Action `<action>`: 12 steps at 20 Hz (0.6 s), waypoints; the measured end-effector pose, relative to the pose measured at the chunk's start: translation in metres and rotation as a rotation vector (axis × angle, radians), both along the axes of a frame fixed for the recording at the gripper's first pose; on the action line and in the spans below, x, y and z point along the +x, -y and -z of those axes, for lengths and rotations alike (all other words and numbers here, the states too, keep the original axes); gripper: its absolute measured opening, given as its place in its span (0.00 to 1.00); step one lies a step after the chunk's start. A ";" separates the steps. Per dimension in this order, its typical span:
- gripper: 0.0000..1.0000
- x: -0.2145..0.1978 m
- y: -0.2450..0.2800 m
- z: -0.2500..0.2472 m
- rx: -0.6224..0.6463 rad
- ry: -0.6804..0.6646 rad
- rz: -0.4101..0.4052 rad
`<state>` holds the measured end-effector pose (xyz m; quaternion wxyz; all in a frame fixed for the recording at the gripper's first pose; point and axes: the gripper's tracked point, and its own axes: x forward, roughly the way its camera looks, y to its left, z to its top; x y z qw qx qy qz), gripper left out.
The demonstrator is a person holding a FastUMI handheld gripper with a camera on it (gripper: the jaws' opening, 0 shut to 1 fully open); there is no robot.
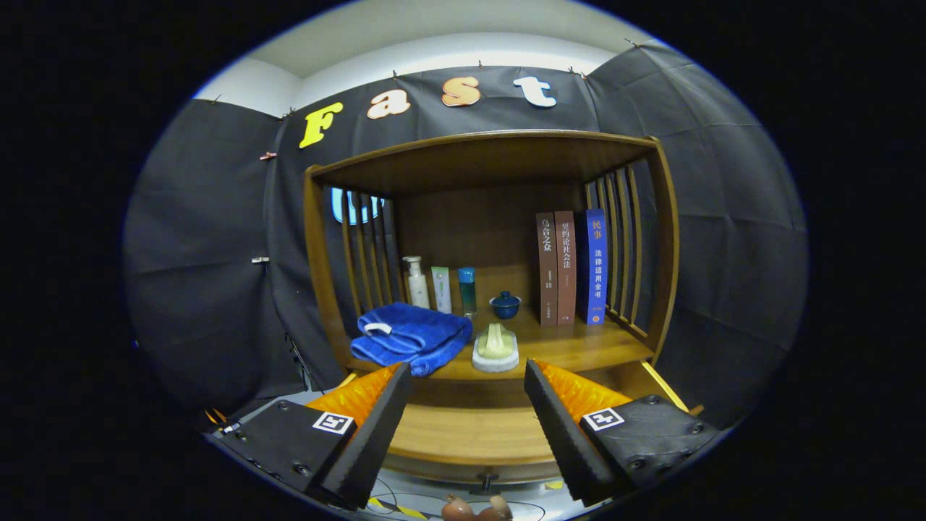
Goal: Pull open the drawer, take out the items inside it, and place them on the countertop above the cabinet.
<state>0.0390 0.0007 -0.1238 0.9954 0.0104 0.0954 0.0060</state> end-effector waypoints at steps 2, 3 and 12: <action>0.99 -0.021 0.005 0.032 -0.014 -0.015 0.024; 0.99 -0.026 0.006 0.046 -0.005 -0.019 0.032; 0.99 -0.030 0.024 0.144 0.024 -0.112 0.093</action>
